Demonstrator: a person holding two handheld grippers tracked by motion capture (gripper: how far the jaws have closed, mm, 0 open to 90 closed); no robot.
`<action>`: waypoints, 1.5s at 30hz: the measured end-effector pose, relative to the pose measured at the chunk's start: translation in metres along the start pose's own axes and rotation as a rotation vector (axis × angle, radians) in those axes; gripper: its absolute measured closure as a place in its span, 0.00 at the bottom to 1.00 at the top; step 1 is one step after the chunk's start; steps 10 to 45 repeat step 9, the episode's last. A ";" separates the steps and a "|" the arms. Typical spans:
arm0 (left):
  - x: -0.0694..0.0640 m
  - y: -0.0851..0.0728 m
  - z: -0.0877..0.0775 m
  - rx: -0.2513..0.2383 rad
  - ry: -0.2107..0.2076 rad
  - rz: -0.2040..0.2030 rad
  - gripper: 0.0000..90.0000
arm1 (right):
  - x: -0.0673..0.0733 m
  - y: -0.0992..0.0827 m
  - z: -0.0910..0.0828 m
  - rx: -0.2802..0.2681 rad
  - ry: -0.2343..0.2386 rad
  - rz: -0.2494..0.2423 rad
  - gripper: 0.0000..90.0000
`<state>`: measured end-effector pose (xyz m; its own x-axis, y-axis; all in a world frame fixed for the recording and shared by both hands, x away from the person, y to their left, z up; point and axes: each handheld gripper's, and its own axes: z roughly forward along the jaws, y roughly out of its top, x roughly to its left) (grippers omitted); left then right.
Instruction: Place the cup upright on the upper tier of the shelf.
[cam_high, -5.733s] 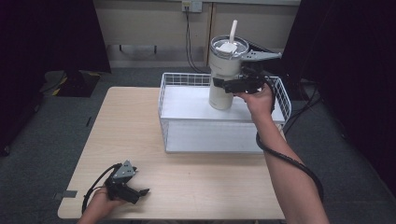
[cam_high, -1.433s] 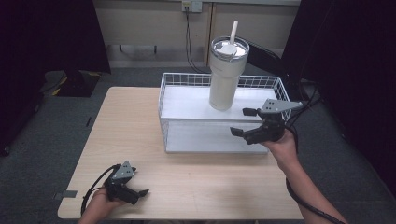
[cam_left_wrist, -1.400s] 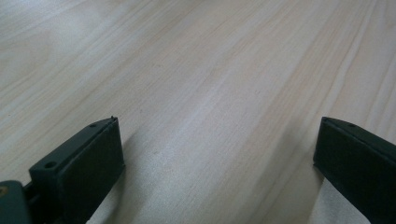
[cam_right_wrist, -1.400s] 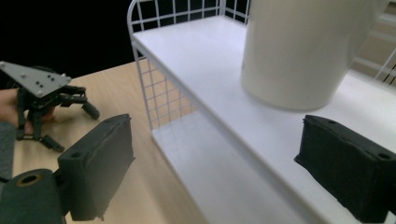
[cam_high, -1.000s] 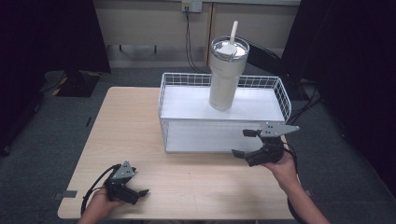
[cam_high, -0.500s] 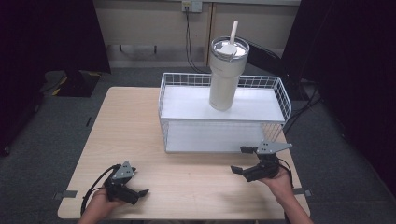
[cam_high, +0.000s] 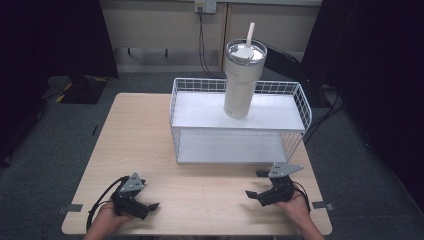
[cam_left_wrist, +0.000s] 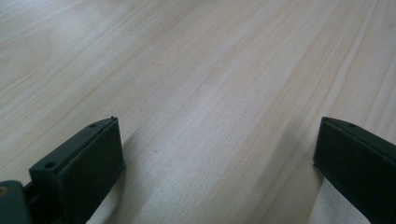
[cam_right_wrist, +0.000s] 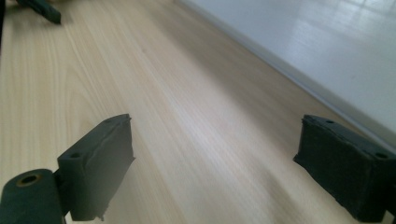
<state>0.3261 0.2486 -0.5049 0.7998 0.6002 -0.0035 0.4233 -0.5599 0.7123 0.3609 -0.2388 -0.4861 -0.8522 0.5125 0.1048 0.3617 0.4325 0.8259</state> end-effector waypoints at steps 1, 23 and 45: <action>0.000 0.000 0.000 0.000 0.000 0.000 0.01 | 0.001 -0.002 0.001 0.011 0.000 -0.003 0.11; 0.000 0.000 0.000 0.000 -0.001 -0.004 0.01 | 0.004 -0.013 0.008 0.131 -0.039 -0.064 0.11; 0.000 0.000 0.000 0.000 -0.001 -0.004 0.01 | 0.004 -0.013 0.008 0.131 -0.039 -0.064 0.11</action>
